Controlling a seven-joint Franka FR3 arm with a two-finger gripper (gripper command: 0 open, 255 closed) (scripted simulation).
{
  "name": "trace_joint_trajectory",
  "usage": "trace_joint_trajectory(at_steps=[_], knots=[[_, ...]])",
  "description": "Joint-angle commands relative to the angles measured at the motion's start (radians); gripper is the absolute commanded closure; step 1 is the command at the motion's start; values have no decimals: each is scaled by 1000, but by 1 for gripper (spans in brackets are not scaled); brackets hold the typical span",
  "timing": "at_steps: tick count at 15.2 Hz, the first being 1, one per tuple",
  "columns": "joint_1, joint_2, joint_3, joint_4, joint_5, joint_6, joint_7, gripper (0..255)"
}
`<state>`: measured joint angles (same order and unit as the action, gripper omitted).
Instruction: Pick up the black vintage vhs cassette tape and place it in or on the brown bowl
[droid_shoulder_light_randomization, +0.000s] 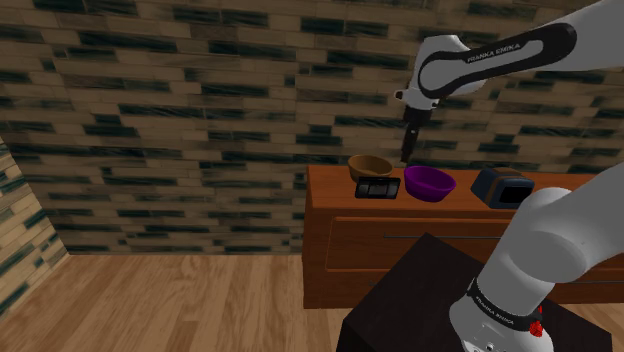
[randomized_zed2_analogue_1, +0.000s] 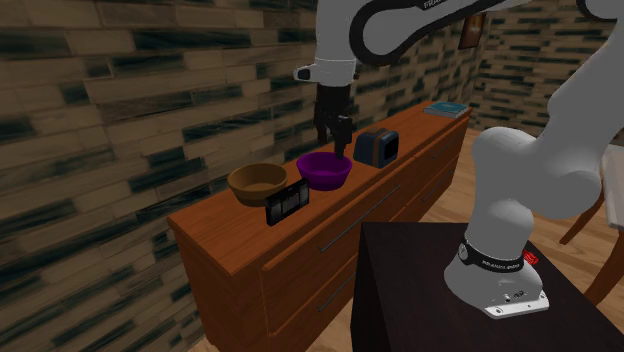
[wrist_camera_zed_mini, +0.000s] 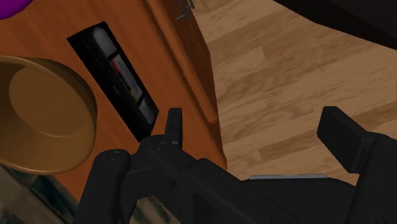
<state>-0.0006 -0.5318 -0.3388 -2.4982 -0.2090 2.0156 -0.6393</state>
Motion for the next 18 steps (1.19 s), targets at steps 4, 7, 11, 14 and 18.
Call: trace_joint_trajectory(at_steps=[4,7,11,14,18], knots=[[34,183,-112,37,18,150,-198,0],[60,308,-175,78,67,229,-333,0],[86,494,-234,154,187,314,-541,0],[77,642,-240,229,307,355,-708,0],[22,807,-198,335,432,378,-881,0]])
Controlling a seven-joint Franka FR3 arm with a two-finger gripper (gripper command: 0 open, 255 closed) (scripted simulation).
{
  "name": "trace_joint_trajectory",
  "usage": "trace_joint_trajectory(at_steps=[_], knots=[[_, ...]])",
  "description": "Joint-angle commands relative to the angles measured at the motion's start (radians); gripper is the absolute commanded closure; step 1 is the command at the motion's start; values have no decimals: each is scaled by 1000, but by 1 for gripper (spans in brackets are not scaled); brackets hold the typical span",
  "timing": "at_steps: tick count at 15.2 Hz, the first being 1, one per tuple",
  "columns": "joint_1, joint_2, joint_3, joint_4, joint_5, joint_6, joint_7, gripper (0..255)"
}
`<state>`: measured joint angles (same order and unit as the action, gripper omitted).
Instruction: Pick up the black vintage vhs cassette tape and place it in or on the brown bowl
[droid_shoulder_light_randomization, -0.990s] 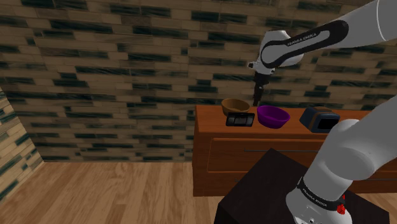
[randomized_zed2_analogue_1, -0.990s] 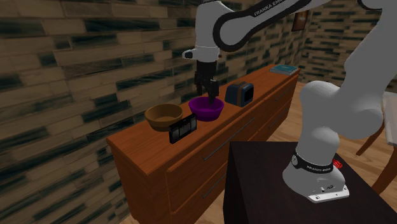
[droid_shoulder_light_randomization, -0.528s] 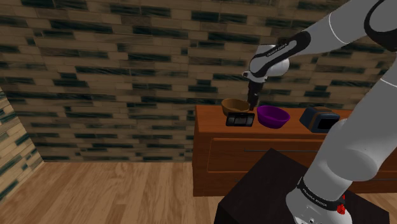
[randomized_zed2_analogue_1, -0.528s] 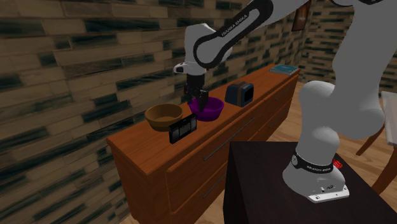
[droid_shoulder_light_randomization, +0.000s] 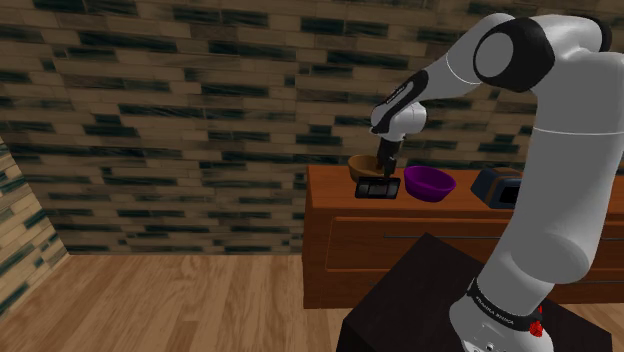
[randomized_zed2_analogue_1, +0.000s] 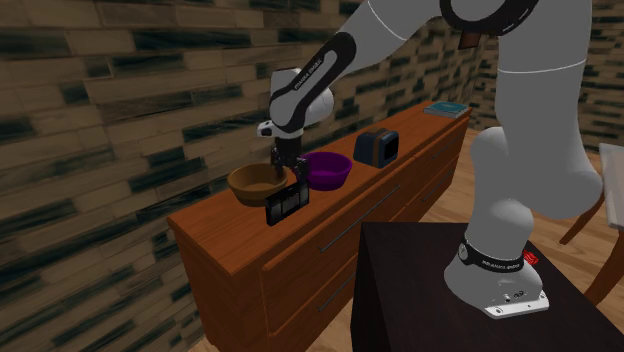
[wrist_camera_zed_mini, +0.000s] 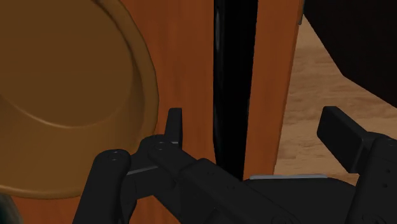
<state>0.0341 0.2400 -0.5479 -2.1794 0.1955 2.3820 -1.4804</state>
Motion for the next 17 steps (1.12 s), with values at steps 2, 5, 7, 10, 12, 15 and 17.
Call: trace_joint_trajectory(at_steps=[2,5,7,10,12,15,17], knots=[[-20,56,21,13,45,33,-52,0],[-31,89,36,9,73,65,-71,0],[-39,111,46,8,92,85,-84,0],[-41,118,49,8,97,91,-87,0],[-41,118,49,8,98,91,-87,0],[-40,118,49,8,98,91,-88,0],[-42,121,50,10,100,91,-90,255]])
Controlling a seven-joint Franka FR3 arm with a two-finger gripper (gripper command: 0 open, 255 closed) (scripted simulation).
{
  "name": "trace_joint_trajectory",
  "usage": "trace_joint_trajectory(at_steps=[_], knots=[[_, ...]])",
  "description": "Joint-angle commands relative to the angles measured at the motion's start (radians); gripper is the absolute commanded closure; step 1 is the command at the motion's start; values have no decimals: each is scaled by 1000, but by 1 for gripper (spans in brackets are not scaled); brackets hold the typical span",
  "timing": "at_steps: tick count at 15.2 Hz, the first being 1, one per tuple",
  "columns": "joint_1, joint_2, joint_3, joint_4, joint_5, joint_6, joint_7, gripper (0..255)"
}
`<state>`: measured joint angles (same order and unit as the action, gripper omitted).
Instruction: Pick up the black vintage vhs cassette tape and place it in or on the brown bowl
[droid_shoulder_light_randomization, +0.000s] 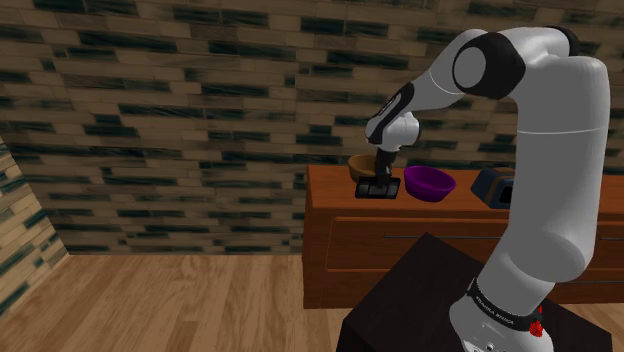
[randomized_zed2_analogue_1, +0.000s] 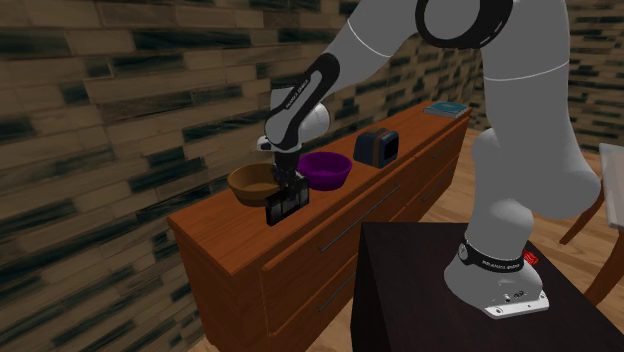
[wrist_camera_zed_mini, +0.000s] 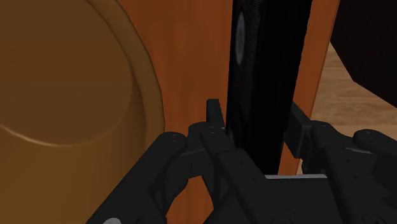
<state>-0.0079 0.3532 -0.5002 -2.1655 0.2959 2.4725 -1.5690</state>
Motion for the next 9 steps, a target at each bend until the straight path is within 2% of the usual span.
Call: trace_joint_trajectory(at_steps=[1,9], knots=[[0,12,4,-1,2,2,-1,255],[6,-6,-5,-6,-12,-10,7,255]])
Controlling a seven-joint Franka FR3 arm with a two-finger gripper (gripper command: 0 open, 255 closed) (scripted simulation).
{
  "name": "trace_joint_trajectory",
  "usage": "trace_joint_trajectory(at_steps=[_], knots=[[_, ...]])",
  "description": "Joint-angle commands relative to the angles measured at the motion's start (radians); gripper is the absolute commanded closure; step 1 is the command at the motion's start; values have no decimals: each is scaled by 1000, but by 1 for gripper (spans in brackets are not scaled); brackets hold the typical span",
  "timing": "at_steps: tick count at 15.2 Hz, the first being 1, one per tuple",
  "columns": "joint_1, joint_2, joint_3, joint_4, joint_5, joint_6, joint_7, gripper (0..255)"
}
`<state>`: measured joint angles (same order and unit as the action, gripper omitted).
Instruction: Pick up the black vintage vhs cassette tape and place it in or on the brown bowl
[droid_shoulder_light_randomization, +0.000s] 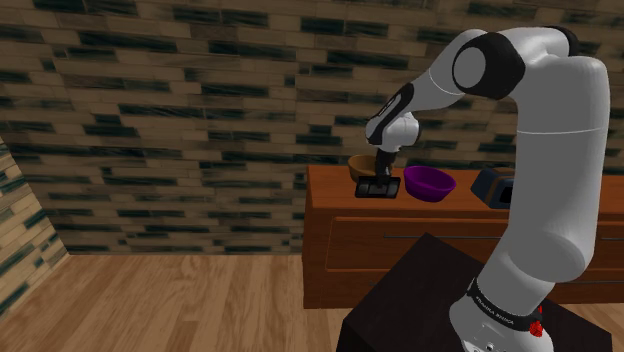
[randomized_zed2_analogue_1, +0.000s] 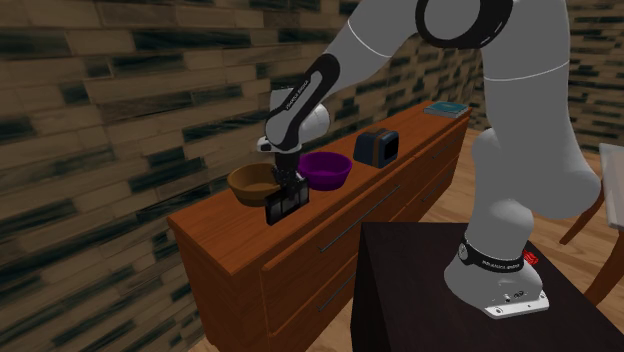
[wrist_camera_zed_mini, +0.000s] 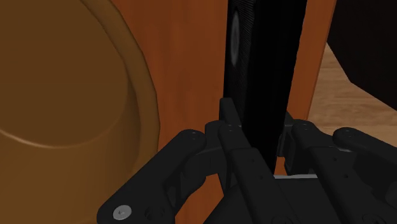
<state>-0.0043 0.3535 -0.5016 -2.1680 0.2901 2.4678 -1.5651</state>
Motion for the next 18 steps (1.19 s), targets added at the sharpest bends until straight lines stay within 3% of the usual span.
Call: trace_joint_trajectory(at_steps=[1,18], knots=[[7,-18,-9,-2,-15,-15,10,255],[53,-188,-68,45,-159,-204,109,255]])
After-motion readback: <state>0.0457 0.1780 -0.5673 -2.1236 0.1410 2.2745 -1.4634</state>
